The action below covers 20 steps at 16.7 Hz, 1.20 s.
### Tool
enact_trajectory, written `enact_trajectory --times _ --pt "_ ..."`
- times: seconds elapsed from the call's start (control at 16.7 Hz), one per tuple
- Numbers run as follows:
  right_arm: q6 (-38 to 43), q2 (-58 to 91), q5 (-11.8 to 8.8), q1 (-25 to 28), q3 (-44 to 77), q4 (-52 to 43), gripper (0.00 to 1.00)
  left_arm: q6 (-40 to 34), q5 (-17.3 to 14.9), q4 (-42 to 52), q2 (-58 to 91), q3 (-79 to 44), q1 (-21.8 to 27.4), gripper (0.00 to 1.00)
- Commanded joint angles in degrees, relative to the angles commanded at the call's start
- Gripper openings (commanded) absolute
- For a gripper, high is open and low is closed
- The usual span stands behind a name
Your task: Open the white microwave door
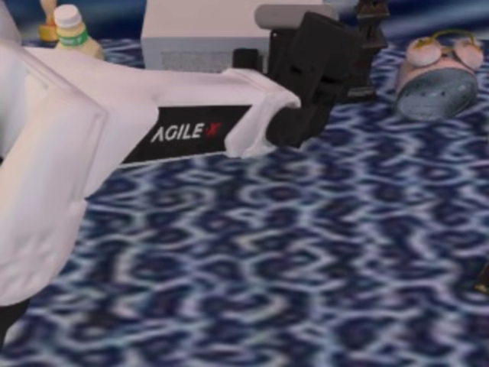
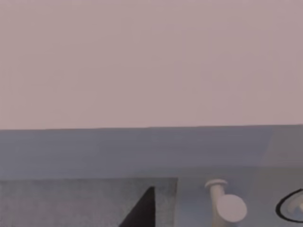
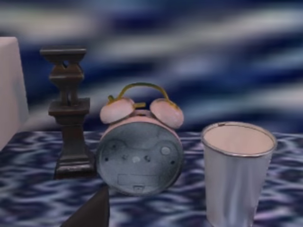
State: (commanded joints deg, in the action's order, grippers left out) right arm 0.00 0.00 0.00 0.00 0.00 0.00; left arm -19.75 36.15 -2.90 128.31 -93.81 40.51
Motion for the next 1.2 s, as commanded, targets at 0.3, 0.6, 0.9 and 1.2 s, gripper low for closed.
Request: enact_trajectory --times 0.3,0.6,0.9,1.2 --pt "0.0 0.0 0.0 0.0 0.0 0.0 1.0 0.0 0.0 0.0 0.0 0.0 0.0 0.0" --pt "0.0 0.0 0.0 0.0 0.0 0.0 1.0 0.0 0.0 0.0 0.0 0.0 0.0 0.0" --pt "0.0 0.0 0.0 0.0 0.0 0.0 1.0 -0.7 -0.9 2.0 -0.6 0.5 3.4 0.0" --pt "0.0 0.0 0.0 0.0 0.0 0.0 1.0 -4.3 -4.6 17.2 3.7 -11.0 2.2 0.0"
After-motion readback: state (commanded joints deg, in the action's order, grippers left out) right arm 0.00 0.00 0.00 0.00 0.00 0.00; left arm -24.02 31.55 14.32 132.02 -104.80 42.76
